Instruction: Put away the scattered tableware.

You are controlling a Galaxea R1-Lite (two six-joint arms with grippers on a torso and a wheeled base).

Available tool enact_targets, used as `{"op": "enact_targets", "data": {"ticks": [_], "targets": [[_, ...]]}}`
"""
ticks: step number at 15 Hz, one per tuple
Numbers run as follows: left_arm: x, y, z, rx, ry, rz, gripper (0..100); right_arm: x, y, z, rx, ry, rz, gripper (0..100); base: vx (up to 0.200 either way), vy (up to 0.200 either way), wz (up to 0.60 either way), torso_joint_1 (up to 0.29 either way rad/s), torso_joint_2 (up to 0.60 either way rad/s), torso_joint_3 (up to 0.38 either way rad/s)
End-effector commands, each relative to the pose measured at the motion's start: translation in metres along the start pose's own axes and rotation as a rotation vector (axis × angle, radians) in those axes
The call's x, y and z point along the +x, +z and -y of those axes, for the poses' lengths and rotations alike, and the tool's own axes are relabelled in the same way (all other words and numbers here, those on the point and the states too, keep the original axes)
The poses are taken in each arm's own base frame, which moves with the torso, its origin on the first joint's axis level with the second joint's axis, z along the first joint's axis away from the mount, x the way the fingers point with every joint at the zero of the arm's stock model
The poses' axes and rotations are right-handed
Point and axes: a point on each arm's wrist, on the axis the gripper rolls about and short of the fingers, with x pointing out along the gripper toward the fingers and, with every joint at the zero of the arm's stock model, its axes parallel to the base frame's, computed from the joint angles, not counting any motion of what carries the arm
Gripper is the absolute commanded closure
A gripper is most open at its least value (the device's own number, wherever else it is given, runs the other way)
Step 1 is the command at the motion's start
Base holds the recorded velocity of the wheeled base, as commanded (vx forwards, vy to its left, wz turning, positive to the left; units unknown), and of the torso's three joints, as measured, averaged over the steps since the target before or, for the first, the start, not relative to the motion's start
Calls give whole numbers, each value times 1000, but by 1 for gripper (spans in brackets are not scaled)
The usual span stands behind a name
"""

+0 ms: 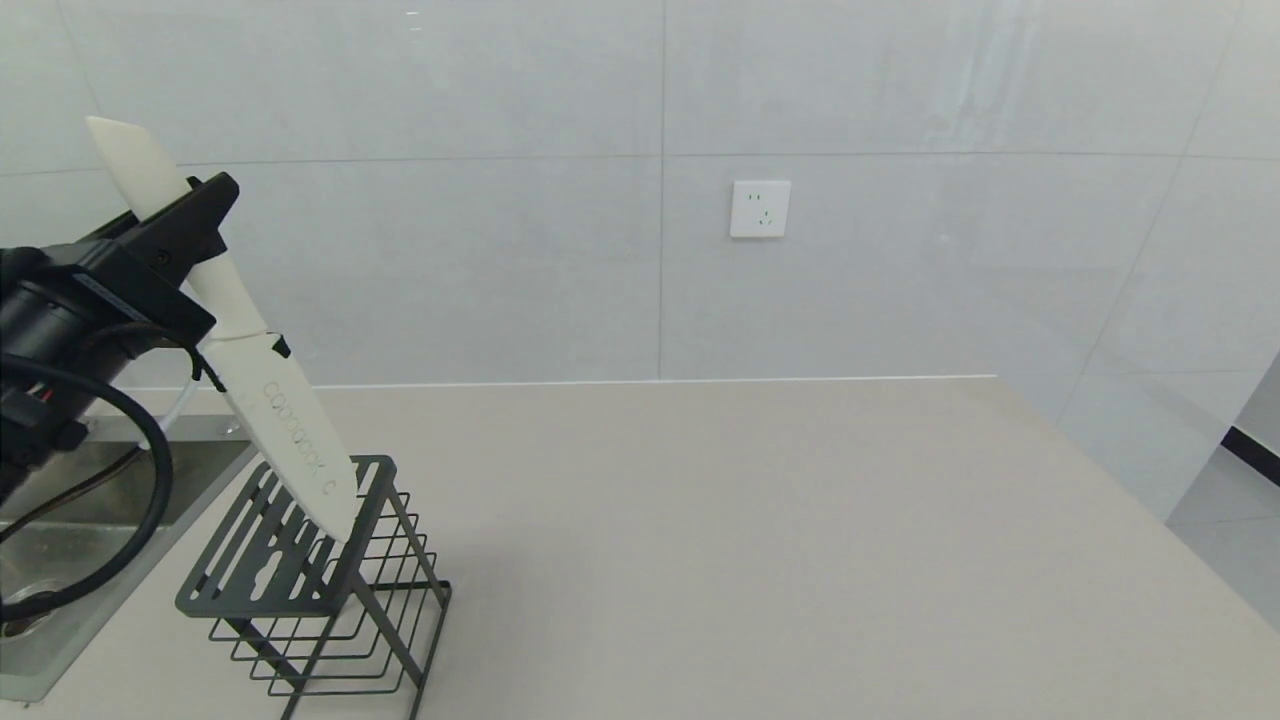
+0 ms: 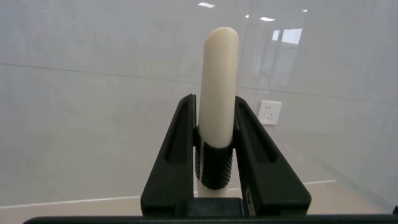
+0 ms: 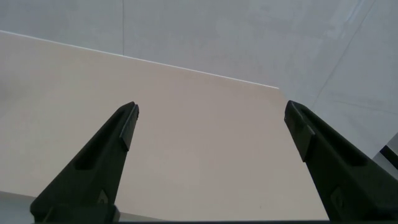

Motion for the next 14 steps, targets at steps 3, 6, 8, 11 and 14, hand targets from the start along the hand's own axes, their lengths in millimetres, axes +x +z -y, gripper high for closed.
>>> {"op": "enact_targets", "data": {"ticks": [3, 6, 8, 11, 14], "targets": [[0, 0, -1, 35, 5, 3, 100, 0, 0, 0, 1, 0, -1, 0, 0, 0, 0, 0, 0, 0], [-1, 1, 1, 32, -3, 12, 100, 0, 0, 0, 1, 0, -1, 0, 0, 0, 0, 0, 0, 0], [-1, 2, 1, 29, -6, 24, 100, 0, 0, 0, 2, -1, 0, 0, 0, 0, 0, 0, 0, 0], [-1, 3, 7, 23, -36, 34, 100, 0, 0, 0, 4, -1, 0, 0, 0, 0, 0, 0, 0, 0], [-1, 3, 11, 24, -56, 44, 100, 0, 0, 0, 5, -3, 0, 0, 0, 0, 0, 0, 0, 0]]}}
